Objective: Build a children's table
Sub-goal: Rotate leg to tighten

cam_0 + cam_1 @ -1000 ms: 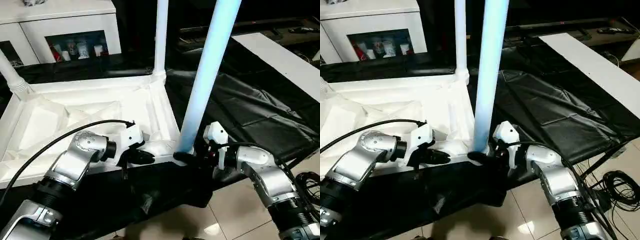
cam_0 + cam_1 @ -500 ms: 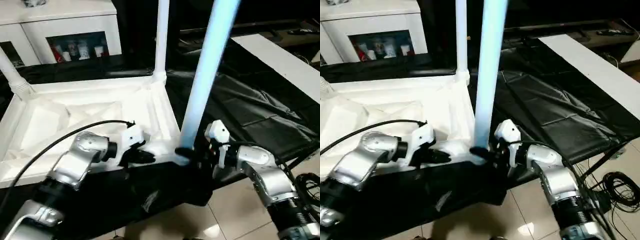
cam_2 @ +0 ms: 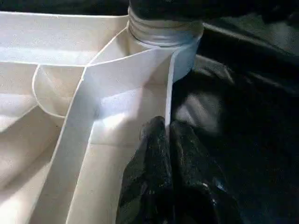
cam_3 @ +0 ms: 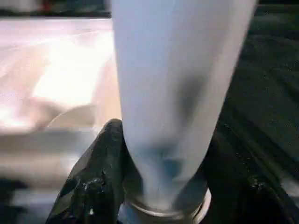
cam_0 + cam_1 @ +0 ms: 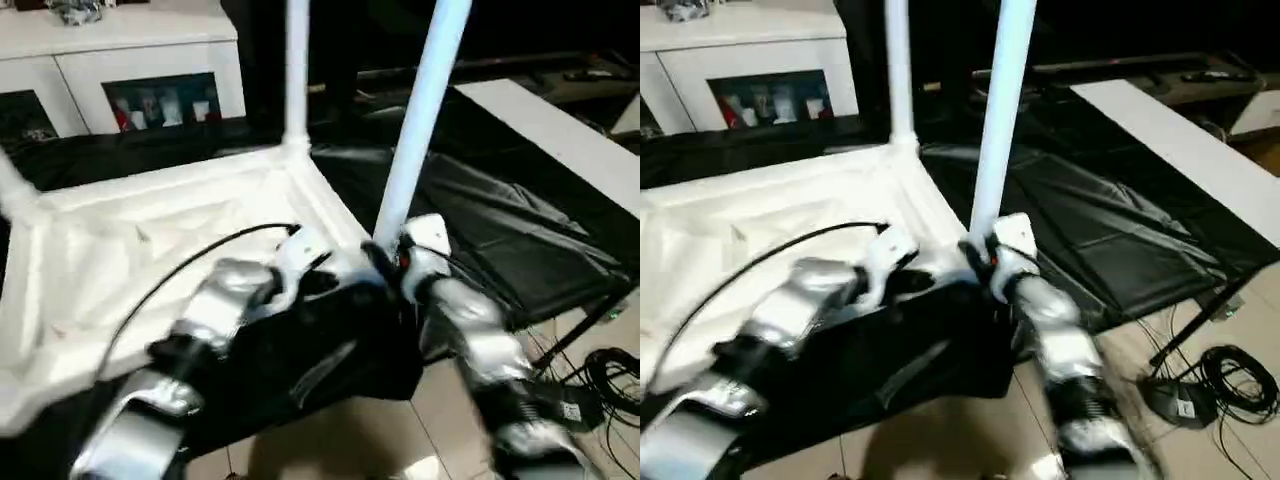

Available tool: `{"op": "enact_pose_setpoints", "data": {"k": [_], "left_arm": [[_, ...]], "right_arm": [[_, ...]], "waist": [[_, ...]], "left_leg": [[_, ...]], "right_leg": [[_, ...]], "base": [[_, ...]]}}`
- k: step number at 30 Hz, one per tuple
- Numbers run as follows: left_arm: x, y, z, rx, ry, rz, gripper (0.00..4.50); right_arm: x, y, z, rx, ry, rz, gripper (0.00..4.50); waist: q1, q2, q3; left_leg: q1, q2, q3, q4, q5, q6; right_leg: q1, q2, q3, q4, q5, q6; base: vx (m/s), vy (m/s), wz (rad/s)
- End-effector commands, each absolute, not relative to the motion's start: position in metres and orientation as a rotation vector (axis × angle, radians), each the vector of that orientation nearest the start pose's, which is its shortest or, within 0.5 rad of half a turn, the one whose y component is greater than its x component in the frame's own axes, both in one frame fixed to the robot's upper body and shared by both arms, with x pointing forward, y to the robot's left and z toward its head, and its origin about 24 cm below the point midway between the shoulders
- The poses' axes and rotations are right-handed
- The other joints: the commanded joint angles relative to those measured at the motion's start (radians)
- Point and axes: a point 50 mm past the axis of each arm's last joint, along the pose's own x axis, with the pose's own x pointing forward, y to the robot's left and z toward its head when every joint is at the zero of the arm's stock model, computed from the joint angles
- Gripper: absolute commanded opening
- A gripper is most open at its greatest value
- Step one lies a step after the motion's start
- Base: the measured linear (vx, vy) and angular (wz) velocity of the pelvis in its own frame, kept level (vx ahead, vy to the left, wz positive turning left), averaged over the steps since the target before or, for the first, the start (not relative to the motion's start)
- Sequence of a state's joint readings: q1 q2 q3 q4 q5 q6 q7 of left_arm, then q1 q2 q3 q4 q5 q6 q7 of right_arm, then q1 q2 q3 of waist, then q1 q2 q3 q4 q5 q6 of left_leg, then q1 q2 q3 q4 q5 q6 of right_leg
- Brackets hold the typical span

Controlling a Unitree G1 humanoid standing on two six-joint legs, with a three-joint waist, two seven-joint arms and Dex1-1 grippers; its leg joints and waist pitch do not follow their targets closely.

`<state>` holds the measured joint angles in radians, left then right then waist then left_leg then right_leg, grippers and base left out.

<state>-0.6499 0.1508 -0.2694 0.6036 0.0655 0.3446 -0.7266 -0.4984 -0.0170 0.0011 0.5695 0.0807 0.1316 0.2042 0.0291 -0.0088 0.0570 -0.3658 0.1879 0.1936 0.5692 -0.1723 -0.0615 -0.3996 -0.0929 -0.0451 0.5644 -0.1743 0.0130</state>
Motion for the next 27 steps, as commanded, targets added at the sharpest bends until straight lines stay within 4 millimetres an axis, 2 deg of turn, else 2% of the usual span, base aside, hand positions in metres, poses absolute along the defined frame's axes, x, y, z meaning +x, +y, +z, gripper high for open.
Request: {"op": "enact_pose_setpoints", "data": {"k": [1,4,5,6,9,10,11,14,16,18,20,22,23,24,27], "left_arm": [[0.337,0.063,0.044,0.305,0.461,-0.9,0.0],[0.338,0.063,0.044,0.326,0.451,-0.894,0.0],[0.339,0.064,0.045,0.334,0.448,-0.895,0.0],[0.339,0.066,0.045,0.339,0.445,-0.896,0.0],[0.339,0.07,0.046,0.357,0.431,-0.912,0.0],[0.339,0.075,0.046,0.363,0.428,-0.918,0.0],[0.339,0.076,0.046,0.364,0.427,-0.919,0.0],[0.336,0.083,0.048,0.375,0.404,-0.976,0.0],[0.333,0.089,0.049,0.38,0.407,-1.003,0.0],[0.329,0.094,0.049,0.382,0.408,-1.043,0.0],[0.325,0.099,0.05,0.39,0.411,-1.088,0.0],[0.321,0.104,0.05,0.396,0.419,-1.128,0.0],[0.319,0.105,0.05,0.398,0.415,-1.15,0.0],[0.313,0.109,0.05,0.395,0.418,-1.21,0.0],[0.306,0.116,0.052,0.39,0.423,-1.294,0.0]], "right_arm": [[0.325,-0.074,0.017,0.098,0.339,0.391,1.99],[0.331,-0.07,0.02,0.078,0.319,0.385,1.99],[0.332,-0.069,0.022,0.071,0.298,0.405,1.99],[0.332,-0.068,0.024,0.067,0.284,0.419,1.99],[0.331,-0.066,0.028,0.06,0.243,0.486,1.99],[0.33,-0.068,0.034,0.053,0.191,0.538,1.99],[0.33,-0.069,0.035,0.051,0.179,0.549,2.67],[0.329,-0.08,0.043,0.029,0.126,0.62,2.87],[0.328,-0.091,0.045,-0.004,0.131,0.657,3.12],[0.325,-0.101,0.047,-0.031,0.139,0.713,3.12],[0.32,-0.113,0.048,-0.064,0.141,0.773,3.12],[0.317,-0.122,0.049,-0.102,0.148,0.82,3.12],[0.315,-0.125,0.048,-0.115,0.152,0.839,3.12],[0.31,-0.134,0.048,-0.142,0.17,0.892,3.12],[0.303,-0.144,0.05,-0.149,0.199,0.976,3.12]], "waist": [[-0.013,0.006,-0.036],[-0.013,0.01,-0.036],[-0.015,0.007,-0.036],[-0.014,0.009,-0.035],[-0.012,0.006,-0.035],[-0.008,0.003,-0.037],[-0.008,0.003,-0.037],[0.001,0.0,-0.041],[0.001,-0.003,-0.041],[0.006,-0.002,-0.044],[0.01,-0.003,-0.044],[0.01,-0.003,-0.047],[0.012,-0.005,-0.047],[0.015,-0.004,-0.051],[0.016,-0.005,-0.053]], "left_leg": [[0.031,0.027,-0.041,-0.084,-0.534,-0.029],[0.025,0.03,-0.043,-0.092,-0.545,-0.027],[0.025,0.031,-0.044,-0.094,-0.557,-0.027],[0.024,0.032,-0.044,-0.095,-0.562,-0.027],[0.028,0.031,-0.04,-0.093,-0.56,-0.021],[0.025,0.031,-0.038,-0.093,-0.534,-0.011],[0.025,0.031,-0.038,-0.093,-0.534,-0.011],[0.013,0.036,-0.03,-0.094,-0.443,0.013],[0.006,0.035,-0.025,-0.091,-0.399,0.026],[0.012,0.037,-0.021,-0.087,-0.368,0.036],[0.009,0.038,-0.018,-0.085,-0.33,0.045],[0.006,0.038,-0.015,-0.081,-0.303,0.053],[0.008,0.037,-0.012,-0.077,-0.292,0.055],[0.009,0.038,-0.011,-0.073,-0.268,0.062],[0.001,0.036,-0.008,-0.064,-0.202,0.087]], "right_leg": [[0.009,-0.042,0.003,-0.11,-0.65,-0.057],[0.013,-0.042,0.001,-0.109,-0.589,-0.068],[0.015,-0.044,-0.003,-0.11,-0.571,-0.075],[0.015,-0.046,-0.003,-0.11,-0.557,-0.081],[0.011,-0.049,0.0,-0.112,-0.547,-0.093],[0.015,-0.052,0.003,-0.109,-0.533,-0.1],[0.015,-0.052,0.003,-0.109,-0.533,-0.1],[0.024,-0.052,0.014,-0.092,-0.41,-0.142],[0.029,-0.053,0.016,-0.087,-0.413,-0.153],[0.026,-0.052,0.019,-0.086,-0.401,-0.159],[0.029,-0.052,0.02,-0.081,-0.37,-0.17],[0.029,-0.05,0.021,-0.075,-0.339,-0.184],[0.025,-0.047,0.023,-0.071,-0.32,-0.195],[0.029,-0.048,0.023,-0.065,-0.284,-0.209],[0.034,-0.042,0.025,-0.048,-0.175,-0.242]], "base": [[0.0,0.0,0.0],[0.0,0.0,0.0],[0.0,0.0,0.0],[0.0,0.0,0.0],[0.0,0.0,0.0],[0.0,0.0,0.0],[0.0,0.0,0.0],[0.0,0.0,0.0],[0.0,0.0,0.0],[0.0,0.0,0.0],[0.0,0.0,0.0],[0.058,-0.043,0.05],[0.061,-0.043,0.06],[0.068,-0.045,0.09],[0.077,-0.04,0.06]]}}
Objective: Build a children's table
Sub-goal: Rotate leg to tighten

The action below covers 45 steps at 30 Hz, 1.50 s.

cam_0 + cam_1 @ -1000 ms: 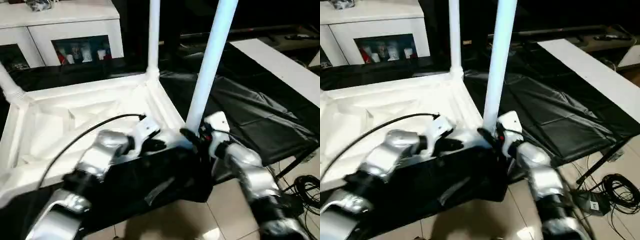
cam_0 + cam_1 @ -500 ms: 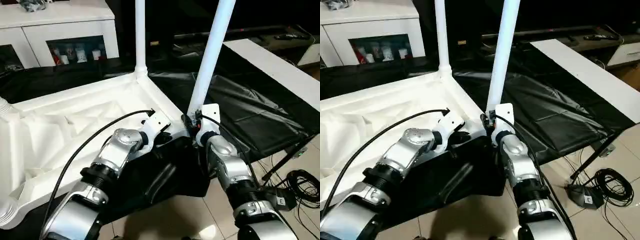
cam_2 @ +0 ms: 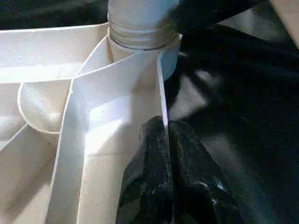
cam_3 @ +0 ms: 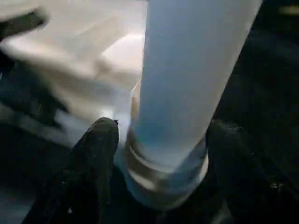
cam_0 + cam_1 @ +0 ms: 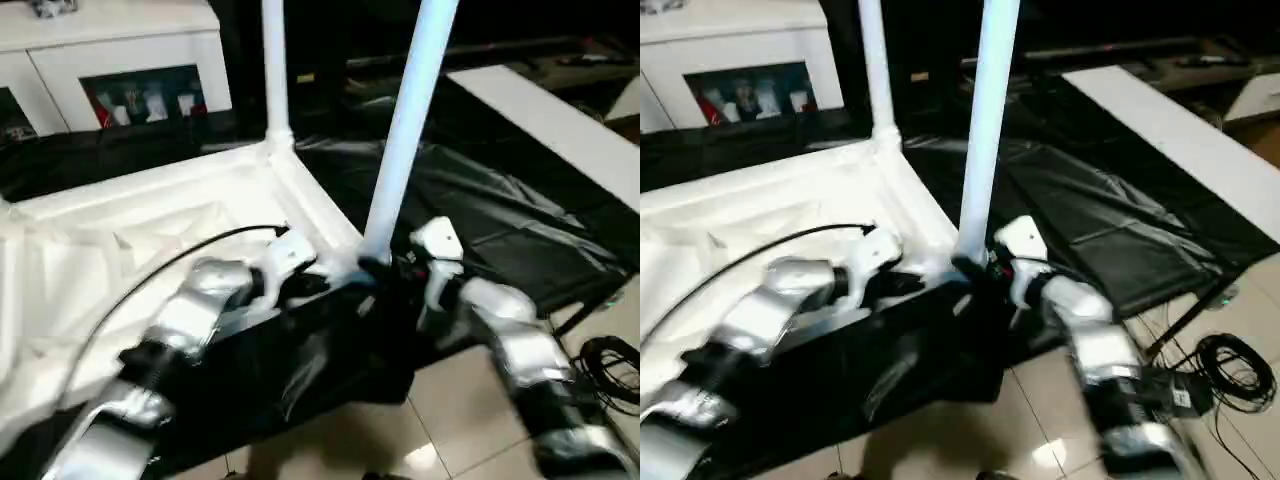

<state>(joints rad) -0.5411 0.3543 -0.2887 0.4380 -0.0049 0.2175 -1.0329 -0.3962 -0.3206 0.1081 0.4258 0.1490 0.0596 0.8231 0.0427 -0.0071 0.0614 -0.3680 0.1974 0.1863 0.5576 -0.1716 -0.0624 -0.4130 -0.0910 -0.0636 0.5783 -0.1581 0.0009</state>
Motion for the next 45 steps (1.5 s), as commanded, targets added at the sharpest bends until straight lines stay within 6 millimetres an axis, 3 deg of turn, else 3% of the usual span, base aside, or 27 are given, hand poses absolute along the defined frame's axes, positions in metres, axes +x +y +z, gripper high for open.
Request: {"op": "enact_pose_setpoints", "data": {"k": [1,2,5,7,10,14,20,23,34,36,39,42,43,44,45], "left_arm": [[0.304,0.118,0.053,0.388,0.432,-1.316,0.0],[0.302,0.12,0.055,0.388,0.438,-1.336,0.0],[0.301,0.123,0.057,0.388,0.446,-1.354,0.0],[0.301,0.123,0.057,0.39,0.445,-1.354,0.0],[0.3,0.124,0.057,0.386,0.448,-1.361,0.0],[0.299,0.125,0.058,0.385,0.444,-1.368,0.0],[0.299,0.125,0.059,0.382,0.444,-1.372,0.0],[0.299,0.125,0.058,0.385,0.446,-1.371,0.0],[0.297,0.125,0.057,0.38,0.452,-1.371,0.0],[0.299,0.122,0.055,0.383,0.455,-1.344,0.0],[0.303,0.119,0.052,0.389,0.46,-1.293,0.0],[0.318,0.106,0.045,0.383,0.46,-1.136,0.0],[0.324,0.097,0.044,0.369,0.454,-1.078,0.0],[0.324,0.097,0.044,0.369,0.454,-1.078,0.0],[0.326,0.093,0.044,0.363,0.451,-1.061,0.0]], "right_arm": [[0.301,-0.146,0.05,-0.164,0.213,1.009,3.12],[0.299,-0.147,0.049,-0.179,0.23,1.042,3.12],[0.296,-0.148,0.049,-0.196,0.253,1.081,3.12],[0.296,-0.147,0.049,-0.195,0.257,1.084,3.12],[0.298,-0.145,0.047,-0.199,0.259,1.083,3.12],[0.3,-0.143,0.047,-0.198,0.253,1.073,3.12],[0.302,-0.142,0.047,-0.167,0.246,1.071,2.85],[0.301,-0.141,0.046,-0.153,0.249,1.083,2.65],[0.298,-0.141,0.042,-0.144,0.257,1.09,2.64],[0.3,-0.14,0.039,-0.143,0.247,1.029,2.64],[0.307,-0.138,0.036,-0.145,0.245,0.919,2.64],[0.318,-0.126,0.027,-0.077,0.246,0.679,2.64],[0.322,-0.117,0.024,-0.035,0.255,0.577,2.64],[0.322,-0.117,0.024,-0.035,0.255,0.577,2.64],[0.323,-0.114,0.023,-0.02,0.258,0.541,2.64]], "waist": [[0.004,-0.002,-0.063],[0.005,-0.001,-0.065],[0.009,0.0,-0.066],[0.011,0.0,-0.063],[0.012,0.0,-0.058],[0.01,0.0,-0.057],[0.008,0.001,-0.062],[0.009,0.001,-0.061],[0.01,-0.002,-0.064],[0.009,-0.001,-0.066],[0.007,0.0,-0.062],[-0.001,-0.001,-0.051],[-0.004,-0.001,-0.051],[-0.003,-0.002,-0.051],[-0.005,-0.003,-0.051]], "left_leg": [[0.001,0.027,-0.001,-0.049,-0.158,0.1],[0.0,0.027,-0.001,-0.045,-0.11,0.113],[0.006,0.029,0.002,-0.041,-0.082,0.129],[0.007,0.031,0.004,-0.043,-0.1,0.123],[0.011,0.033,0.004,-0.049,-0.182,0.08],[0.012,0.034,0.003,-0.052,-0.215,0.048],[0.01,0.031,0.004,-0.047,-0.167,0.063],[0.01,0.031,0.004,-0.046,-0.169,0.067],[0.009,0.031,0.004,-0.043,-0.146,0.076],[0.009,0.031,0.004,-0.042,-0.144,0.077],[0.01,0.03,0.003,-0.045,-0.185,0.056],[0.016,0.027,0.004,-0.05,-0.274,0.013],[0.023,0.024,-0.001,-0.052,-0.321,-0.018],[0.022,0.024,-0.005,-0.054,-0.329,-0.022],[0.014,0.024,-0.007,-0.057,-0.334,-0.018]], "right_leg": [[0.053,-0.045,0.042,-0.049,-0.117,-0.252],[0.055,-0.041,0.039,-0.039,-0.04,-0.271],[0.057,-0.039,0.038,-0.032,0.024,-0.296],[0.056,-0.039,0.037,-0.035,-0.01,-0.294],[0.053,-0.042,0.038,-0.047,-0.143,-0.267],[0.052,-0.043,0.04,-0.052,-0.208,-0.242],[0.055,-0.04,0.039,-0.043,-0.121,-0.259],[0.055,-0.041,0.039,-0.044,-0.129,-0.263],[0.057,-0.041,0.039,-0.038,-0.113,-0.266],[0.057,-0.042,0.039,-0.038,-0.111,-0.267],[0.055,-0.043,0.039,-0.046,-0.177,-0.257],[0.039,-0.04,0.04,-0.065,-0.34,-0.211],[0.035,-0.043,0.038,-0.074,-0.443,-0.176],[0.037,-0.045,0.036,-0.076,-0.469,-0.164],[0.041,-0.047,0.035,-0.079,-0.488,-0.144]], "base": [[0.061,-0.024,0.0],[0.061,-0.024,0.0],[0.0,0.0,0.0],[0.0,0.0,0.0],[0.0,0.0,0.0],[0.0,0.0,0.0],[0.0,0.0,0.0],[0.0,0.0,0.0],[0.0,0.0,0.0],[0.0,0.0,0.0],[0.0,0.0,0.0],[0.0,0.0,0.0],[-0.064,-0.001,0.02],[-0.064,-0.001,0.02],[-0.059,0.008,-0.02]]}}
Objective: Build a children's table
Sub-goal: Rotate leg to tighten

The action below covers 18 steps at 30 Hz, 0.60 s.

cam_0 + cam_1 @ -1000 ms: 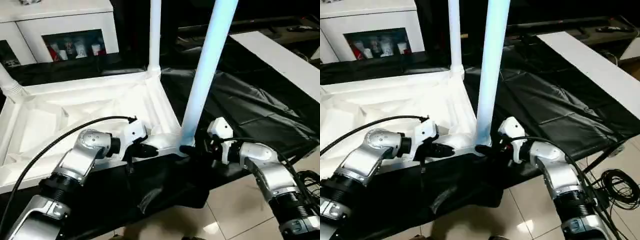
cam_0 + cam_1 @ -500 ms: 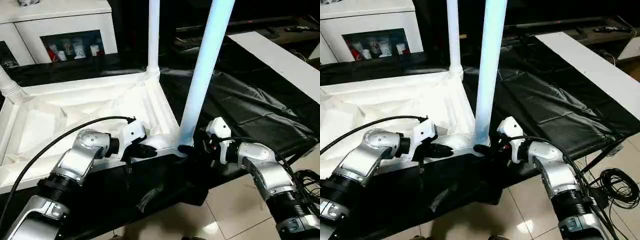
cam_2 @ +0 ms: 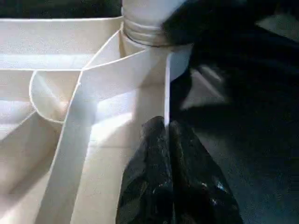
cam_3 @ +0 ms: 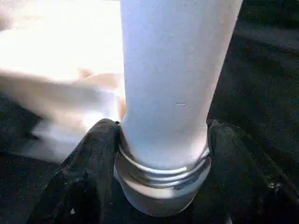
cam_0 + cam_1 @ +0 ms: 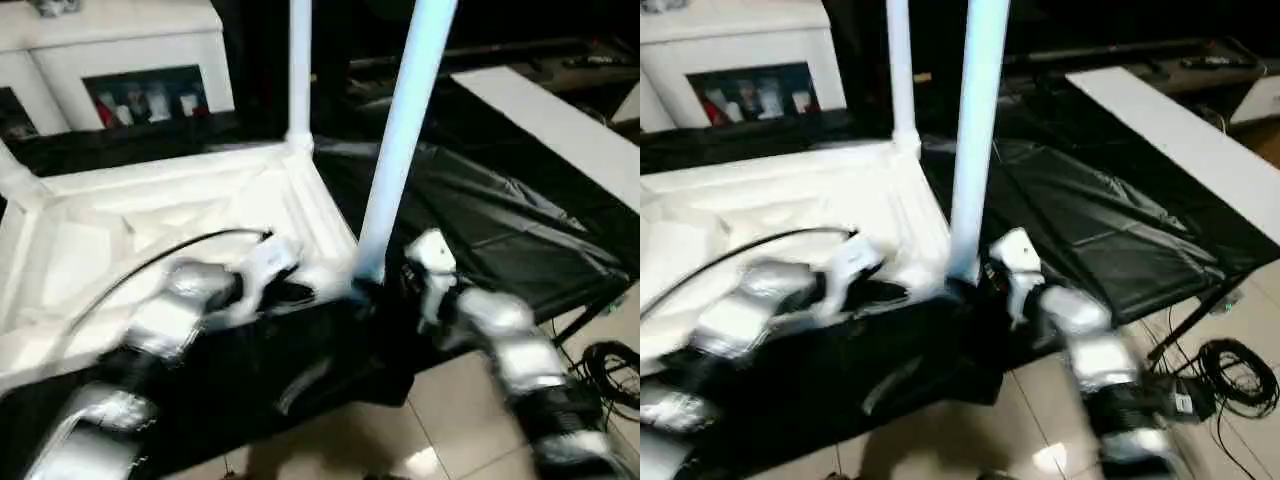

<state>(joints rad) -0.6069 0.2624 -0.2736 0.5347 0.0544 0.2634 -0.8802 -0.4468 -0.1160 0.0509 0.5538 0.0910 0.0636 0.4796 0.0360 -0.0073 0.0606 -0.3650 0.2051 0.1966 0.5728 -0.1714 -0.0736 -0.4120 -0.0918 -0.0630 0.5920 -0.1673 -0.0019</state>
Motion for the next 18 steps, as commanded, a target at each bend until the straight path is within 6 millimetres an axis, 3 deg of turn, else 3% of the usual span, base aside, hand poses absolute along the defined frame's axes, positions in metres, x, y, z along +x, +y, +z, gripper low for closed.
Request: {"op": "enact_pose_setpoints", "data": {"k": [1,2,6,8,10,13,14,16,18], "left_arm": [[0.332,0.082,0.045,0.347,0.441,-1.001,0.0],[0.333,0.079,0.045,0.349,0.437,-0.984,0.0],[0.338,0.066,0.046,0.356,0.424,-0.923,0.0],[0.339,0.061,0.045,0.371,0.413,-0.913,0.0],[0.34,0.057,0.046,0.38,0.395,-0.919,0.0],[0.34,0.058,0.047,0.39,0.382,-0.927,0.0],[0.34,0.059,0.048,0.396,0.375,-0.937,0.0],[0.339,0.065,0.048,0.401,0.37,-0.951,0.0],[0.339,0.07,0.047,0.402,0.375,-0.953,0.0]], "right_arm": [[0.328,-0.103,0.021,0.026,0.271,0.442,2.64],[0.33,-0.1,0.021,0.038,0.274,0.416,2.64],[0.336,-0.087,0.022,0.057,0.282,0.335,2.64],[0.339,-0.078,0.024,0.049,0.272,0.322,2.64],[0.34,-0.07,0.027,0.036,0.252,0.354,2.64],[0.338,-0.066,0.029,0.057,0.227,0.407,2.64],[0.337,-0.066,0.031,0.064,0.209,0.428,2.64],[0.335,-0.07,0.035,0.098,0.171,0.458,3.34],[0.334,-0.074,0.038,0.086,0.147,0.489,3.34]], "waist": [[0.003,0.002,-0.053],[-0.001,0.003,-0.05],[-0.002,0.002,-0.057],[-0.003,0.003,-0.056],[-0.003,0.002,-0.057],[-0.001,0.001,-0.057],[-0.001,-0.005,-0.056],[0.002,-0.003,-0.056],[0.003,-0.004,-0.057]], "left_leg": [[0.013,0.017,-0.019,-0.072,-0.337,-0.006],[0.022,0.016,-0.016,-0.071,-0.362,-0.011],[0.015,0.016,-0.021,-0.074,-0.364,-0.008],[0.015,0.015,-0.02,-0.074,-0.365,-0.006],[0.011,0.016,-0.019,-0.076,-0.352,0.0],[0.014,0.017,-0.016,-0.075,-0.355,0.009],[0.011,0.017,-0.015,-0.075,-0.349,0.015],[0.011,0.017,-0.014,-0.074,-0.344,0.025],[0.01,0.018,-0.014,-0.074,-0.331,0.035]], "right_leg": [[0.04,-0.047,0.033,-0.094,-0.481,-0.135],[0.026,-0.043,0.033,-0.102,-0.493,-0.134],[0.036,-0.044,0.029,-0.1,-0.462,-0.121],[0.033,-0.042,0.029,-0.099,-0.442,-0.128],[0.036,-0.042,0.03,-0.097,-0.404,-0.137],[0.036,-0.043,0.032,-0.095,-0.384,-0.147],[0.037,-0.043,0.032,-0.095,-0.377,-0.149],[0.038,-0.046,0.033,-0.096,-0.383,-0.147],[0.038,-0.046,0.034,-0.095,-0.38,-0.149]], "base": [[0.0,0.0,0.0],[0.0,0.0,0.0],[0.0,0.0,0.0],[0.0,0.0,0.0],[0.0,0.0,0.0],[0.0,0.0,0.0],[0.0,0.0,0.0],[0.0,0.0,0.0],[0.0,0.0,0.0]]}}
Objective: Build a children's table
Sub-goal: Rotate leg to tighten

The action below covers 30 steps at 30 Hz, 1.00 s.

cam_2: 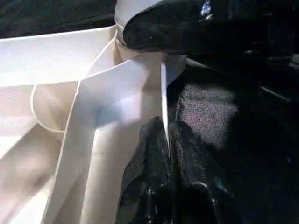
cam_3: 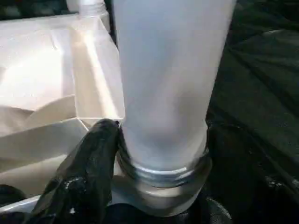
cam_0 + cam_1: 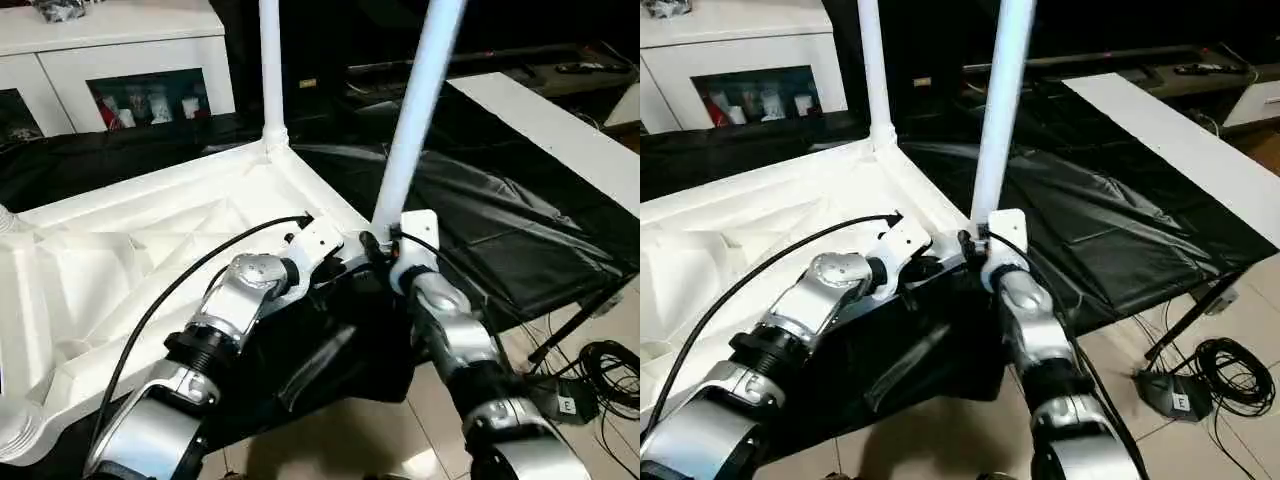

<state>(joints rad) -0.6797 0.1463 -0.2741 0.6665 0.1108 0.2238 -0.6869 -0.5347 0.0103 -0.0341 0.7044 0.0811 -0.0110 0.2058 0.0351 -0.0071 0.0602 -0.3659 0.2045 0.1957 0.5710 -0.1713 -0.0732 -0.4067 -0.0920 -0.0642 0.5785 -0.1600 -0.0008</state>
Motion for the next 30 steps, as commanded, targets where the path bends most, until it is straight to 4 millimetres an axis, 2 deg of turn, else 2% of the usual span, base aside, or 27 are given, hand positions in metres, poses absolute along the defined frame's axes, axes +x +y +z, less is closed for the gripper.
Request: {"op": "enact_pose_setpoints", "data": {"k": [1,2,3,6,7,9,10,12,13,14,15,16,19,22,25,30], "left_arm": [[0.339,0.073,0.047,0.407,0.372,-0.963,0.0],[0.338,0.075,0.047,0.411,0.37,-0.97,0.0],[0.338,0.077,0.047,0.412,0.372,-0.973,0.0],[0.336,0.083,0.047,0.412,0.372,-0.995,0.0],[0.333,0.09,0.047,0.418,0.378,-1.024,0.0],[0.33,0.097,0.048,0.42,0.383,-1.06,0.0],[0.328,0.099,0.049,0.42,0.382,-1.075,0.0],[0.323,0.104,0.05,0.418,0.385,-1.133,0.0],[0.321,0.106,0.051,0.418,0.38,-1.164,0.0],[0.317,0.108,0.052,0.415,0.374,-1.204,0.0],[0.315,0.109,0.053,0.408,0.374,-1.232,0.0],[0.31,0.112,0.055,0.405,0.369,-1.283,0.0],[0.306,0.116,0.056,0.406,0.379,-1.329,0.0],[0.3,0.121,0.058,0.408,0.4,-1.378,0.0],[0.298,0.123,0.059,0.407,0.401,-1.386,0.0],[0.298,0.124,0.06,0.403,0.399,-1.384,0.0]], "right_arm": [[0.333,-0.077,0.039,0.071,0.135,0.505,3.53],[0.332,-0.079,0.04,0.061,0.128,0.515,3.53],[0.331,-0.082,0.04,0.056,0.124,0.527,3.77],[0.327,-0.09,0.043,0.038,0.124,0.581,3.8],[0.321,-0.104,0.045,-0.005,0.126,0.663,3.8],[0.314,-0.119,0.047,-0.062,0.132,0.745,3.8],[0.312,-0.123,0.048,-0.077,0.136,0.767,3.8],[0.308,-0.135,0.051,-0.105,0.141,0.815,3.8],[0.307,-0.139,0.052,-0.115,0.143,0.831,3.8],[0.306,-0.144,0.053,-0.126,0.149,0.849,3.8],[0.305,-0.147,0.054,-0.135,0.154,0.864,3.8],[0.303,-0.151,0.055,-0.142,0.168,0.887,3.8],[0.301,-0.154,0.057,-0.152,0.176,0.917,3.8],[0.3,-0.156,0.059,-0.154,0.188,0.944,3.8],[0.298,-0.153,0.058,-0.165,0.208,0.992,3.8],[0.295,-0.144,0.052,-0.176,0.236,1.057,3.8]], "waist": [[0.003,-0.006,-0.056],[0.005,-0.006,-0.057],[0.005,-0.006,-0.057],[0.007,-0.008,-0.057],[0.006,-0.008,-0.056],[0.008,-0.007,-0.056],[0.009,-0.008,-0.058],[0.007,-0.005,-0.059],[0.008,-0.007,-0.062],[0.008,-0.007,-0.062],[0.008,-0.005,-0.064],[0.009,-0.006,-0.064],[0.013,-0.004,-0.064],[0.02,-0.003,-0.062],[0.024,-0.003,-0.058],[0.024,-0.005,-0.058]], "left_leg": [[0.007,0.018,-0.013,-0.073,-0.323,0.037],[0.003,0.018,-0.014,-0.073,-0.298,0.039],[0.004,0.019,-0.013,-0.073,-0.29,0.041],[0.004,0.02,-0.011,-0.071,-0.259,0.054],[0.001,0.019,-0.012,-0.071,-0.253,0.056],[0.001,0.022,-0.012,-0.071,-0.244,0.067],[-0.003,0.022,-0.011,-0.069,-0.229,0.078],[0.001,0.022,-0.009,-0.065,-0.219,0.078],[-0.002,0.023,-0.009,-0.063,-0.194,0.085],[-0.002,0.023,-0.009,-0.063,-0.194,0.085],[0.001,0.024,-0.007,-0.06,-0.16,0.1],[0.001,0.024,-0.006,-0.058,-0.148,0.109],[0.005,0.026,-0.004,-0.057,-0.138,0.118],[0.007,0.028,-0.003,-0.059,-0.154,0.106],[0.011,0.028,-0.002,-0.062,-0.188,0.084],[0.008,0.027,-0.004,-0.063,-0.203,0.064]], "right_leg": [[0.036,-0.045,0.035,-0.081,-0.385,-0.149],[0.04,-0.046,0.034,-0.078,-0.373,-0.148],[0.039,-0.046,0.034,-0.078,-0.367,-0.15],[0.04,-0.044,0.036,-0.074,-0.328,-0.162],[0.043,-0.044,0.035,-0.072,-0.323,-0.162],[0.045,-0.043,0.034,-0.07,-0.305,-0.167],[0.047,-0.044,0.035,-0.067,-0.282,-0.176],[0.043,-0.042,0.036,-0.064,-0.257,-0.199],[0.048,-0.043,0.037,-0.057,-0.21,-0.211],[0.048,-0.043,0.037,-0.057,-0.21,-0.211],[0.047,-0.04,0.037,-0.049,-0.14,-0.238],[0.048,-0.039,0.037,-0.045,-0.112,-0.252],[0.046,-0.039,0.037,-0.04,-0.087,-0.269],[0.046,-0.041,0.038,-0.041,-0.108,-0.268],[0.042,-0.041,0.039,-0.048,-0.167,-0.248],[0.043,-0.041,0.04,-0.05,-0.201,-0.23]], "base": [[0.0,0.0,0.0],[0.0,0.0,0.0],[0.0,0.0,0.0],[0.0,0.0,0.0],[0.0,0.0,0.0],[0.0,0.0,0.0],[0.0,0.0,0.0],[0.0,0.0,0.0],[0.0,0.0,0.0],[0.0,0.0,0.0],[0.0,0.0,0.0],[0.0,0.0,0.0],[0.0,0.0,0.0],[0.0,0.0,0.0],[0.0,0.0,0.0],[0.0,0.0,0.0]]}}
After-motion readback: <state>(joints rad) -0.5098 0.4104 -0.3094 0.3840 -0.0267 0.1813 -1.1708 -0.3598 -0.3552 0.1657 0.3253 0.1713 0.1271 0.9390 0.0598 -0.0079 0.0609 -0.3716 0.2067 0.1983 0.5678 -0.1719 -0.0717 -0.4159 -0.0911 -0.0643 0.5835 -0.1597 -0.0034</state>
